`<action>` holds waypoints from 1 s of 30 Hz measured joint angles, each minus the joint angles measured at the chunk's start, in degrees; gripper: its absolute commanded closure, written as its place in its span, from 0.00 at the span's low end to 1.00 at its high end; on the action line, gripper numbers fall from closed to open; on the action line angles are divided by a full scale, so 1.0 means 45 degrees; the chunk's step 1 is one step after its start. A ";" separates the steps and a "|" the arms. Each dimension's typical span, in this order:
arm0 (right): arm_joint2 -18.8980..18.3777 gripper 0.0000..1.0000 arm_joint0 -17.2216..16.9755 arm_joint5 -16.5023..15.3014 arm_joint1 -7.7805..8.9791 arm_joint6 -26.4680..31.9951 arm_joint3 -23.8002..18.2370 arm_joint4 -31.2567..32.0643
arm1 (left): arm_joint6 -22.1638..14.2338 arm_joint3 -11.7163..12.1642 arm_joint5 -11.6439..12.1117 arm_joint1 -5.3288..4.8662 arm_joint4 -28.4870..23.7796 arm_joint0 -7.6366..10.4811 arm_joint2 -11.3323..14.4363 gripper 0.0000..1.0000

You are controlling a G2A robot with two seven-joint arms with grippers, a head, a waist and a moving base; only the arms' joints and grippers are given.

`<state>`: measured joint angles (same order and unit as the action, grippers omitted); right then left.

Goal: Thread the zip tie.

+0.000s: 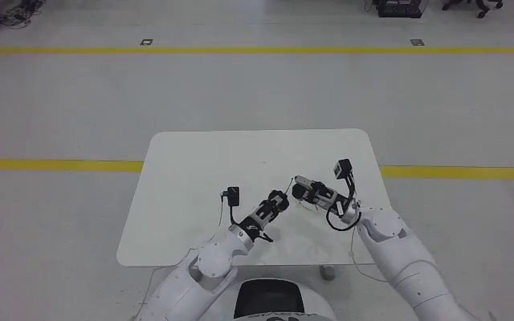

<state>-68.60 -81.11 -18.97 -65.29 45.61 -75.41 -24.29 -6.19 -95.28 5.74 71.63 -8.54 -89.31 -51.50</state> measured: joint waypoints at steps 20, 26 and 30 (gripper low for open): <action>-0.0684 0.00 0.0556 0.0945 0.0318 0.2915 0.0985 -0.0101 | -0.3722 -0.0196 0.0021 -0.0466 -0.0517 0.0063 -0.0929 1.00; -0.1064 0.00 0.1117 0.0679 0.0523 0.5494 0.1969 -0.0434 | -0.5809 -0.0277 0.0067 -0.0821 -0.0843 -0.0203 -0.1805 1.00; -0.0882 0.00 0.1591 0.0466 0.0551 0.7070 0.2659 -0.0700 | -0.6728 -0.0293 0.0165 -0.0941 -0.0887 -0.0201 -0.1861 1.00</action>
<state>-72.57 -73.95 -16.87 -62.81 77.42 -63.45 -27.44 -36.46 -96.59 6.48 67.39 -12.53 -90.21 -59.87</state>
